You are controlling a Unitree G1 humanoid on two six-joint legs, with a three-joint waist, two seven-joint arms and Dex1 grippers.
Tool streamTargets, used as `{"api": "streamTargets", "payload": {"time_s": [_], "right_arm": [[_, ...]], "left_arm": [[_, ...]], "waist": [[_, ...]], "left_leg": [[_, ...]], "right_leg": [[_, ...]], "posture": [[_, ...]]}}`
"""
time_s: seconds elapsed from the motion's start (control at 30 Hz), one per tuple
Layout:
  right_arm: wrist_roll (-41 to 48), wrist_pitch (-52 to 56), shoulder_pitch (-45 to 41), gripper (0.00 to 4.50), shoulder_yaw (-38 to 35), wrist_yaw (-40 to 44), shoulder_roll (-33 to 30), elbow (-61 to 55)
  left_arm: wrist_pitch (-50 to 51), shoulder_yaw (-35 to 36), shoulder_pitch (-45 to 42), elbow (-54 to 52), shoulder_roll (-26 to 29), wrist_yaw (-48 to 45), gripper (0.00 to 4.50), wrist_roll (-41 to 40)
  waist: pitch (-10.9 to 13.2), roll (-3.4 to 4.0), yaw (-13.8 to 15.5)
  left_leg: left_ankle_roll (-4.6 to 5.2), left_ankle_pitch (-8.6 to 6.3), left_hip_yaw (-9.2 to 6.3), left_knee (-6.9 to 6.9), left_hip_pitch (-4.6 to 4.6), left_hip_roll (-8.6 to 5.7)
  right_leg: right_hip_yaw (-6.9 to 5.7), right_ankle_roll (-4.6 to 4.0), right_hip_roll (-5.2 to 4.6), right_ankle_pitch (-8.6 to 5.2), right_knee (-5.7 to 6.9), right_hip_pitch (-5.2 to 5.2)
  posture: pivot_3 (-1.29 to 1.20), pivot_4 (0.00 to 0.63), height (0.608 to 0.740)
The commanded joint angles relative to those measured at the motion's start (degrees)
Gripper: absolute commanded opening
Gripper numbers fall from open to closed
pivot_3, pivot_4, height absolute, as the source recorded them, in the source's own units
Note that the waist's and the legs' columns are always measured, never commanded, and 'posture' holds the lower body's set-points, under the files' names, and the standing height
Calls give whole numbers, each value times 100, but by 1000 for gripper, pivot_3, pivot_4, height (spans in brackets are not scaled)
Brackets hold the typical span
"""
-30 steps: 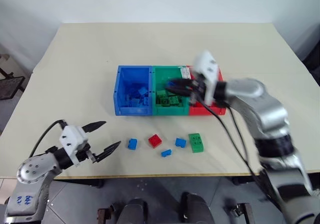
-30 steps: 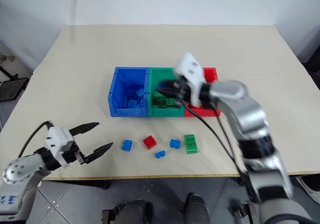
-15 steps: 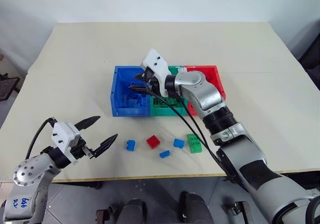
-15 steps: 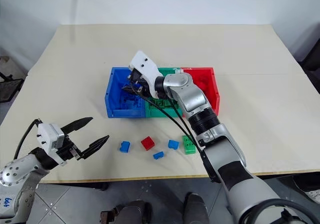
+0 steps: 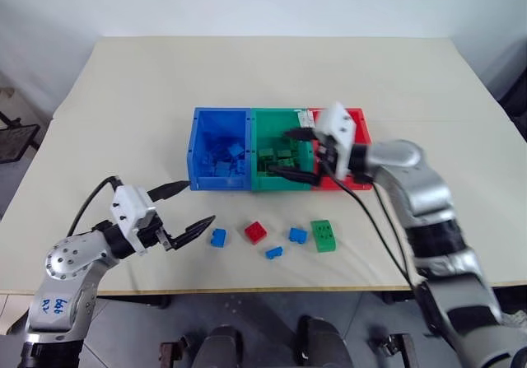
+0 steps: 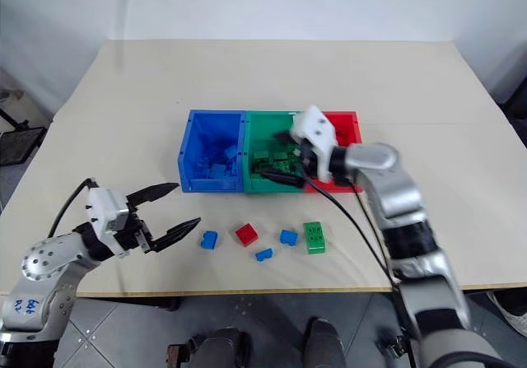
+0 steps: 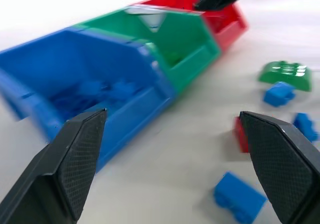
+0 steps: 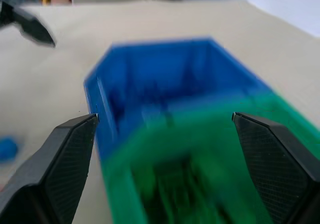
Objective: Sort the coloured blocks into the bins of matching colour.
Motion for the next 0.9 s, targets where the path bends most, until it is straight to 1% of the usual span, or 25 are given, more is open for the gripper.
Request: {"api": "streamTargets", "payload": {"time_s": [0.03,0.1,0.17,0.23,0.3,0.37,0.4,0.47,0.53,0.63,0.73,0.8,0.87,0.9], "right_arm": [[464,-31,996,4465,-708,275,-587,-1047],[680,-121,1773,4465,-1127,371,-857,-1481],[797,-383,2558,4465,-1577,508,-1063,-1752],[775,-603,2973,4465,-1742,604,-1214,-1835],[397,-1339,3853,4465,-2104,915,-1512,-1536],[101,-2214,4547,4465,-2474,1127,-1700,-1147],[63,-2381,4767,4465,-2587,1141,-1752,-1037],[199,-2241,5016,4465,-2711,1089,-1782,-1024],[303,-2209,5067,4465,-2707,1097,-1791,-1057],[497,-2042,4938,4465,-2501,1100,-1772,-1255],[513,-1844,4665,4465,-2143,1098,-1816,-1387],[360,-1646,3944,4465,-1450,1287,-1776,-1107],[91,-1798,3212,4465,-875,1460,-1632,-555],[11,-1892,2997,4465,-724,1510,-1595,-339]], "left_arm": [[10,-398,-227,-63,181,-384,4500,96],[80,-680,-471,64,248,-617,4500,129],[-110,-989,-725,231,284,-867,4500,334],[-224,-1123,-844,329,285,-991,4500,432],[-126,-1340,-1056,467,250,-1166,4500,441],[-28,-1564,-1285,623,215,-1275,4500,504],[-39,-1617,-1355,664,191,-1349,4500,488],[-163,-1652,-1457,748,148,-1475,4500,475],[-309,-1655,-1507,841,132,-1557,4500,516],[-528,-1631,-1528,992,132,-1615,4500,599],[-646,-1609,-1503,1041,135,-1644,4500,634],[-662,-1514,-1315,926,196,-1652,4500,570],[-624,-1426,-1137,805,279,-1648,4500,521],[-606,-1409,-1100,771,301,-1651,4500,516]], "waist": [[0,-1,52],[0,0,107],[0,0,129],[0,0,122],[-1,1,135],[-1,0,234],[-1,0,260],[-1,0,255],[-1,0,230],[-1,0,212],[-1,0,233],[-1,0,240],[-1,0,181],[-1,0,170]], "left_leg": [[2,-1,3,0,0,0],[5,-3,18,0,2,1],[5,-2,23,2,5,4],[7,-1,34,4,9,2],[10,-2,53,5,17,3],[13,-3,49,4,19,3],[16,-5,53,5,19,3],[21,-7,73,6,23,1],[22,-6,81,9,27,4],[22,-6,91,2,53,12],[21,-7,92,2,56,12],[22,-7,92,3,56,12],[21,-7,97,4,58,13],[21,-7,97,4,58,13]], "right_leg": [[-1,0,0,0,-1,1],[2,0,-1,0,-8,1],[2,0,0,0,-6,3],[11,0,-1,0,-6,4],[25,0,0,0,-9,5],[22,0,0,0,-7,7],[23,0,-1,0,-10,7],[29,1,-4,0,-15,7],[33,0,-4,0,-15,8],[39,-2,0,1,-10,18],[41,-2,-1,1,-11,20],[41,-2,-1,1,-12,20],[45,-4,0,1,-15,21],[46,-5,0,1,-17,21]], "posture": [[0,150,740],[0,150,740],[0,150,740],[0,150,740],[0,150,740],[0,150,740],[0,150,740],[0,150,740],[0,150,740],[0,150,740],[0,150,740],[0,150,740],[0,150,740],[0,150,740]]}}
